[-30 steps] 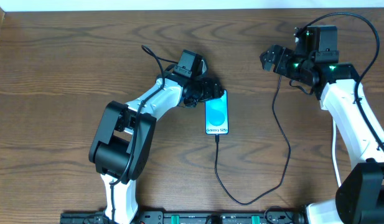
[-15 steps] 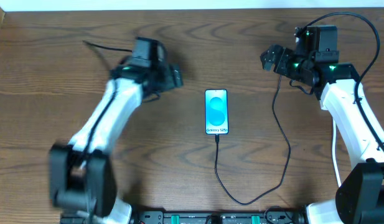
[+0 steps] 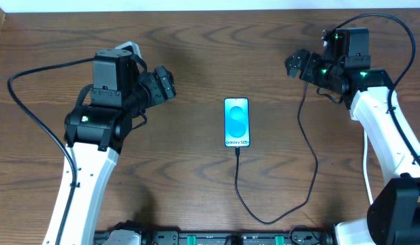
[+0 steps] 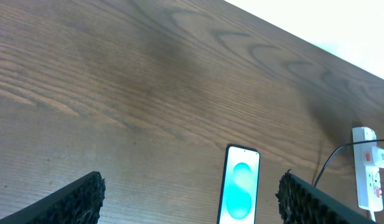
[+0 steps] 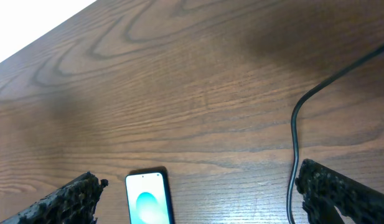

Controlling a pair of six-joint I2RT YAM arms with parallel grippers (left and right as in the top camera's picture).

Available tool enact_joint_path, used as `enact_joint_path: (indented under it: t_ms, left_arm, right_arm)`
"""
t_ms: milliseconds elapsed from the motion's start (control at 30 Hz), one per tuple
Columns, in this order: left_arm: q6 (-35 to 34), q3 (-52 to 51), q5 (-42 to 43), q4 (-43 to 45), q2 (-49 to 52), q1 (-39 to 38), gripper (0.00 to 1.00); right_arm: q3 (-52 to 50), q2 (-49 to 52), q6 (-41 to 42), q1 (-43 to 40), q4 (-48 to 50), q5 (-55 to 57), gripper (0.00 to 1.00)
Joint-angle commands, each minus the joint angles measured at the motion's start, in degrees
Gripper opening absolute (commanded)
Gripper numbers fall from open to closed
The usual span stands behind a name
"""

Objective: Plug charger to phone and switch on socket
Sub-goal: 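Open the left gripper and lift it away from the phone, then move the right gripper to the power strip's switch beside the plug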

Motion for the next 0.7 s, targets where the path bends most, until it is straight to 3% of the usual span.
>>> enact_joint_path:
  t_ms: [0,167,467,667]
  left_arm:
    - [0.9,0.1,-0.7,-0.4,-0.1,0.1,0.89]
    - [0.9,0.1,-0.7,-0.4,-0.1,0.1,0.89]
    - [0.9,0.1,-0.7,-0.4,-0.1,0.1,0.89]
    - [0.9,0.1,-0.7,-0.4,-0.1,0.1,0.89]
  right_arm:
    - [0.3,-0.4,-0.6,0.1,-0.5,0.4,0.99]
    - [3.4,-0.9,-7.1,-1.0,-6.1,-2.2,0.99]
    - [31.9,-0.9,-19.8,-10.8,-34.9,-2.2,0.99]
    - [40.8,-0.9,-25.8,-19.4,-41.8,-3.0,0.99]
